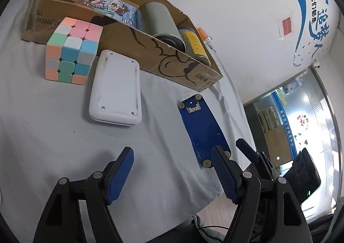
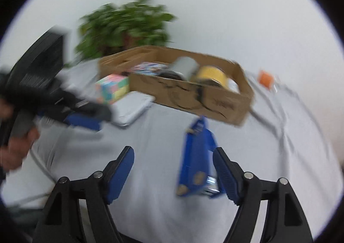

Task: Organize rigid objects
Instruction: 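Grasp the blue stapler with the left gripper and lift it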

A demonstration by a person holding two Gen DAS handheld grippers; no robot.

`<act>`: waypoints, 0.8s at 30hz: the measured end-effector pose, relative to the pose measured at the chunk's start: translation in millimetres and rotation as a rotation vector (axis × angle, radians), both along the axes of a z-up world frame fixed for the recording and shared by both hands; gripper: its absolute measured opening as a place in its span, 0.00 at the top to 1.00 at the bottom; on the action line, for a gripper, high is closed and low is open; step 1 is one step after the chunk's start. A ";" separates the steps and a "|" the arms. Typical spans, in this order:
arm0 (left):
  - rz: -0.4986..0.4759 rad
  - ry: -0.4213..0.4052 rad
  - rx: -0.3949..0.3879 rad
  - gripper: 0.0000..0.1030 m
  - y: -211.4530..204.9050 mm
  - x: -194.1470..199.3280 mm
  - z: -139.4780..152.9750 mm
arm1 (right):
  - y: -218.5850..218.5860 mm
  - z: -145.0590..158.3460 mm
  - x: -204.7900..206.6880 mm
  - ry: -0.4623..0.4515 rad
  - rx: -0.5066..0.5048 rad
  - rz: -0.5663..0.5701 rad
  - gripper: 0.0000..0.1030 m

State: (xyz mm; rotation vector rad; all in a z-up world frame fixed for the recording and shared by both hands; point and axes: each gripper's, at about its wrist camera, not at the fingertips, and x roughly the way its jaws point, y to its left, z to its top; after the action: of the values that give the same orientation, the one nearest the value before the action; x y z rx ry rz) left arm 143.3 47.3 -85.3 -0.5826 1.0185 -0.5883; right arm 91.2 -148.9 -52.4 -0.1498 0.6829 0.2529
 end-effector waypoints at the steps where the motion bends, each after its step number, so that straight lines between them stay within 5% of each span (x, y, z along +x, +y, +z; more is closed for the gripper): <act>1: -0.003 0.003 0.001 0.29 -1.4 1.4 -2.4 | -18.8 -3.5 10.8 0.045 0.045 -0.083 0.27; 5: -0.051 -0.002 0.004 0.29 -17.9 2.5 -4.7 | -54.8 -29.1 35.7 0.258 0.232 -0.209 0.27; 6: -0.062 -0.005 0.006 0.29 -22.7 3.1 -4.2 | -53.9 -38.1 39.9 0.291 0.258 -0.198 0.34; 7: -0.072 -0.007 0.009 0.29 -27.3 4.1 -3.3 | -53.7 -42.9 37.9 0.302 0.250 -0.194 0.52; 11: -0.093 -0.017 0.011 0.29 -34.7 4.1 0.4 | -31.5 -36.2 26.4 0.243 0.064 -0.167 0.56; 13: -0.094 -0.019 0.010 0.29 -36.2 6.7 -0.7 | -11.5 -34.5 18.1 0.138 -0.176 -0.124 0.56; 17: -0.063 -0.017 -0.009 0.29 -28.5 8.4 -1.2 | 45.7 -61.3 -10.7 -0.155 -0.818 0.007 0.56; 19: -0.049 -0.013 -0.015 0.29 -24.1 8.9 -2.6 | 64.2 -73.1 -24.6 -0.200 -0.952 0.099 0.53; 20: -0.042 -0.007 -0.010 0.29 -22.3 9.1 -3.8 | 70.7 -71.3 -35.2 -0.237 -0.963 0.136 0.50; 22: -0.034 0.006 -0.006 0.29 -18.8 8.8 -6.0 | 74.6 -58.0 -49.2 -0.214 -0.866 0.208 0.24; 24: -0.031 0.017 -0.012 0.29 -15.7 8.9 -8.6 | 69.0 -34.9 -57.7 -0.157 -0.683 0.248 0.20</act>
State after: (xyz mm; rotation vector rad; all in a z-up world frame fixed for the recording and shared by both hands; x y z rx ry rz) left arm 152.2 31.6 -93.9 -0.5846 1.0420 -0.6180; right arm 33.5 -79.9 -87.3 -0.9019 0.5716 0.2340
